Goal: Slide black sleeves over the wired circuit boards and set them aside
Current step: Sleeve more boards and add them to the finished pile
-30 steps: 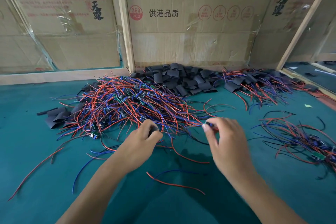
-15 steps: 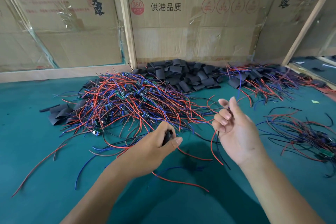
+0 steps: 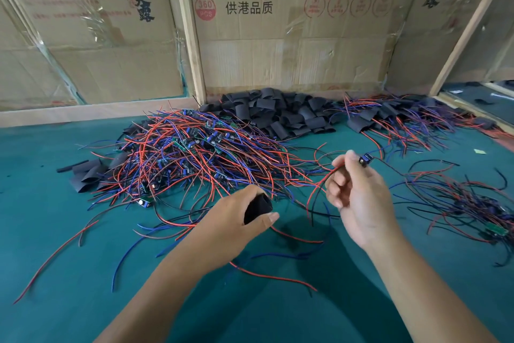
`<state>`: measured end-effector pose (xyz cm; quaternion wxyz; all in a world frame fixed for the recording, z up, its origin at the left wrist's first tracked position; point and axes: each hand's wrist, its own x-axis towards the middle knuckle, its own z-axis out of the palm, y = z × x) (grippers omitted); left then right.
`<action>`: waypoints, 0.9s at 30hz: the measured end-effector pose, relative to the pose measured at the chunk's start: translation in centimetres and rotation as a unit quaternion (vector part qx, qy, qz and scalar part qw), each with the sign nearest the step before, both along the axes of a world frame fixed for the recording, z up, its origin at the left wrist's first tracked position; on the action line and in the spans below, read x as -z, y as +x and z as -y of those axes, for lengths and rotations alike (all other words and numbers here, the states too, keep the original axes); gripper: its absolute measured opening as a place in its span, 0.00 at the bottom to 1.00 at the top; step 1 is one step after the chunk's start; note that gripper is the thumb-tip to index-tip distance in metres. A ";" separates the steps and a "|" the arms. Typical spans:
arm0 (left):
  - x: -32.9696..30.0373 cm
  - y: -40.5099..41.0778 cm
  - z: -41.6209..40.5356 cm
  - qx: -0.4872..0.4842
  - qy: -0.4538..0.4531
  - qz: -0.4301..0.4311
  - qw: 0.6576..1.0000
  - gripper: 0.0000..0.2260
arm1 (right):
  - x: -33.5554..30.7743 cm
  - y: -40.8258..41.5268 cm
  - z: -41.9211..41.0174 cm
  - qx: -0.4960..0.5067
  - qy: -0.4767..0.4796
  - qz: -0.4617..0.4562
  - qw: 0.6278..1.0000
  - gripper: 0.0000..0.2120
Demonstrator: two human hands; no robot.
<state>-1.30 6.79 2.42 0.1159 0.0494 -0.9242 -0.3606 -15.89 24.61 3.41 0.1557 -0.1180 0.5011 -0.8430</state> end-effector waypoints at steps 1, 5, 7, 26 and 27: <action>0.1 -0.1 0.2 -0.003 -0.005 -0.018 1.000 0.08 | -0.1 0.1 0.0 -0.014 -0.015 0.004 1.000 0.15; 0.4 -0.3 0.5 -0.038 0.030 -0.047 0.998 0.09 | -0.5 0.7 -0.1 -0.042 -0.060 0.000 0.997 0.11; 0.6 -0.4 0.5 -0.050 0.047 -0.053 0.996 0.08 | -0.8 0.9 -0.1 -0.039 -0.080 -0.008 0.996 0.09; 1.3 -0.9 -0.3 -0.050 0.120 -0.026 0.991 0.09 | -0.7 1.6 0.3 -0.094 -0.117 -0.006 0.989 0.09; 1.2 -0.9 -0.4 -0.049 0.122 -0.026 0.991 0.10 | -0.7 1.7 0.3 -0.096 -0.117 -0.006 0.988 0.09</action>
